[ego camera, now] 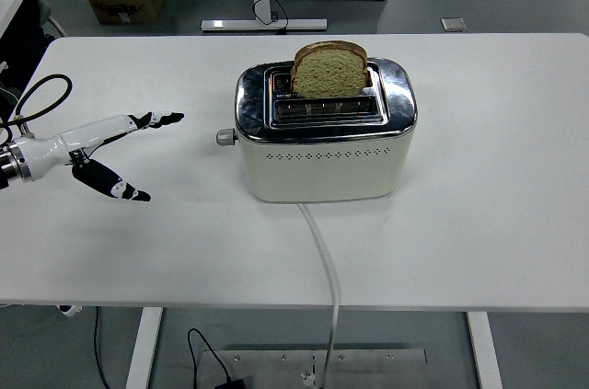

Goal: Press down toaster

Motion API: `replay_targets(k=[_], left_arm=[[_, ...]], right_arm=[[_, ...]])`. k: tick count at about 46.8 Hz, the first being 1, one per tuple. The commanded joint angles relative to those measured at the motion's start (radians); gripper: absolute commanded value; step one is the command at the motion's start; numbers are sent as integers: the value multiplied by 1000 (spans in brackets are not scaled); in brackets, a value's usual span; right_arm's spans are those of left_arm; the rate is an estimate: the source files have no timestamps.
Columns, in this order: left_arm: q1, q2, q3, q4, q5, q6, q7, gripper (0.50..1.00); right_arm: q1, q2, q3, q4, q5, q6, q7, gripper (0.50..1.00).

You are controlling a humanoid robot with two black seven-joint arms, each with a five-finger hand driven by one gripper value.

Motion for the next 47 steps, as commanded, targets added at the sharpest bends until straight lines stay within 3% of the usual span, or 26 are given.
replay_targets(k=[1,47], left_arm=[[-2,-4,1,-7,13,3,0,1000],[-15,-58,27,-21,77,37,0,1000]], right_arm=[[0,0,0,0,0,0,0,998],[0,0,0,0,0,0,0,998]])
